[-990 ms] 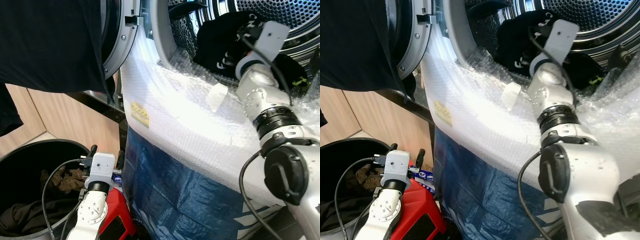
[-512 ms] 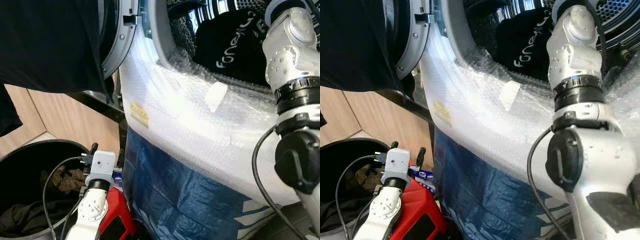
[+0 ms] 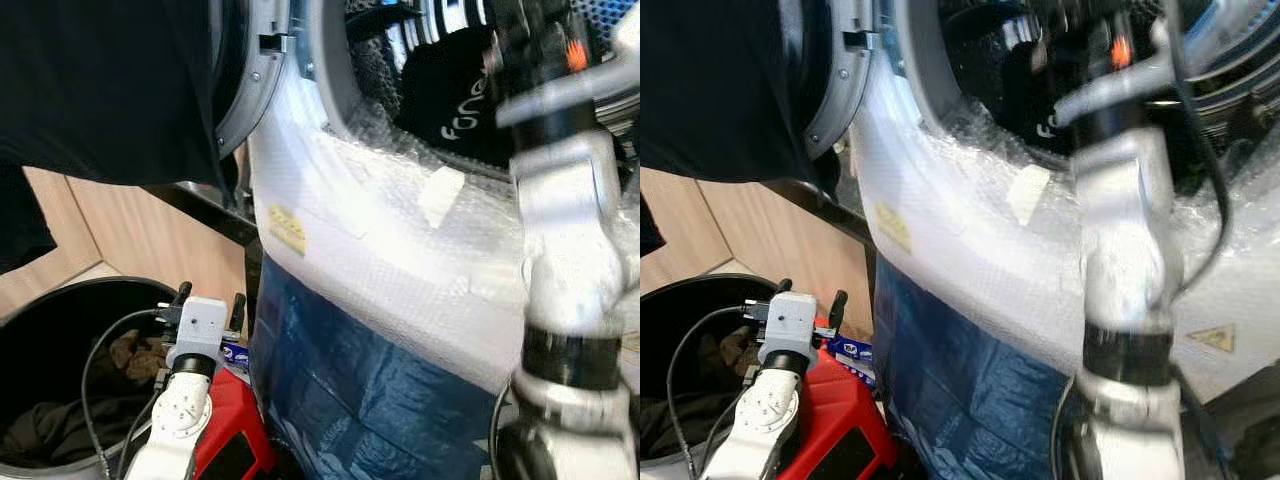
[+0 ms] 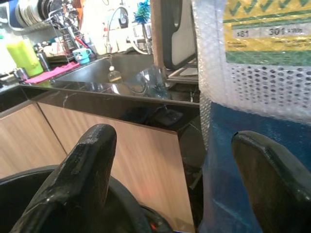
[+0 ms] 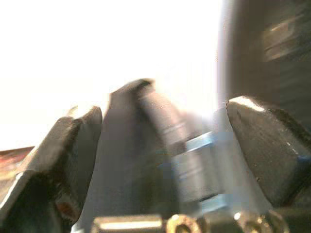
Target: Clothes washing
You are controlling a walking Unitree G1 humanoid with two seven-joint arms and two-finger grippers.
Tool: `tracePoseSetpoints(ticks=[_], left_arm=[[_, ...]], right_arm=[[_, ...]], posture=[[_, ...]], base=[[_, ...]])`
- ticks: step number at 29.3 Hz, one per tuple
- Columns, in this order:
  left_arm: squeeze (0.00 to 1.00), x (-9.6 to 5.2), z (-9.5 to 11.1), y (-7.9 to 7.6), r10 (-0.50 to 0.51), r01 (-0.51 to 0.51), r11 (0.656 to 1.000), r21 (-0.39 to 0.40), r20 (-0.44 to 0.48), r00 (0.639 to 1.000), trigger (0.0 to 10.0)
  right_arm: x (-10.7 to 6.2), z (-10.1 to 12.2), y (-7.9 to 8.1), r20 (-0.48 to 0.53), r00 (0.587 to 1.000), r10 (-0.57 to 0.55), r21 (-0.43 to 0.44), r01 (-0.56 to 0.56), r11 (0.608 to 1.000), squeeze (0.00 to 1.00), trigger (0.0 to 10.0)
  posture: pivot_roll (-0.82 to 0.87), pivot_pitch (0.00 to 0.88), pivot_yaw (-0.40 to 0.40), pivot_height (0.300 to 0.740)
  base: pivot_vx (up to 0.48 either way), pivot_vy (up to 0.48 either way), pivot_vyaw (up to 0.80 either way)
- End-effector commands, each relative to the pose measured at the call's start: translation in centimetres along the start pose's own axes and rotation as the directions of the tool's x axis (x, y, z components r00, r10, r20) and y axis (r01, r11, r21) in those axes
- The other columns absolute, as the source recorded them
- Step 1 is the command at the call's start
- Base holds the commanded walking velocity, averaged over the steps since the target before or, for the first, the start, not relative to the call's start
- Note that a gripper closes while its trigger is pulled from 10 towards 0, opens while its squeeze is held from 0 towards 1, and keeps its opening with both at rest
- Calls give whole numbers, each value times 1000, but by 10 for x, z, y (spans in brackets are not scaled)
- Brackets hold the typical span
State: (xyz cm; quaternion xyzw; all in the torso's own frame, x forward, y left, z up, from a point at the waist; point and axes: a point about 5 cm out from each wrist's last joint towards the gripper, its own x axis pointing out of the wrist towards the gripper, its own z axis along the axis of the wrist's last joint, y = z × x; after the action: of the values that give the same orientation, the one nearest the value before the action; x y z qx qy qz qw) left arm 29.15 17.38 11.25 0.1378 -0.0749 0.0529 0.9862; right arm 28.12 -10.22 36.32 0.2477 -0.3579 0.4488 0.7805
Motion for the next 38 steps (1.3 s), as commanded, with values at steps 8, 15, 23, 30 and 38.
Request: tracePoseSetpoints(ticks=[8,15,23,30,38], left_arm=[[0,-4,1,10,40,-41,999,6,9,999,10000],[0,-7,2,12,50,-50,999,4,13,999,10000],[0,-12,14,20,79,-78,997,-14,68,995,10000],[0,-6,40,29,86,-86,996,-7,162,983,10000],[0,7,46,22,44,-39,999,-38,149,988,10000]], right_arm=[[-42,-45,45,-289,938,192,127,-162,979,0,10000],[-79,-77,44,-513,840,178,64,-169,983,0,10000],[-194,-164,17,-905,425,-3,-38,-73,997,0,10000],[-312,-194,-14,-948,-68,-310,-308,-31,951,0,10000],[-377,-188,-20,-783,-334,-526,-527,-96,845,1000,10000]], posture=[[56,54,-80,740],[73,39,-95,740],[100,9,-110,740],[112,3,-107,740],[135,28,-114,740]], base=[[0,0,0],[0,0,0],[0,0,0],[0,0,0],[0,0,0]])
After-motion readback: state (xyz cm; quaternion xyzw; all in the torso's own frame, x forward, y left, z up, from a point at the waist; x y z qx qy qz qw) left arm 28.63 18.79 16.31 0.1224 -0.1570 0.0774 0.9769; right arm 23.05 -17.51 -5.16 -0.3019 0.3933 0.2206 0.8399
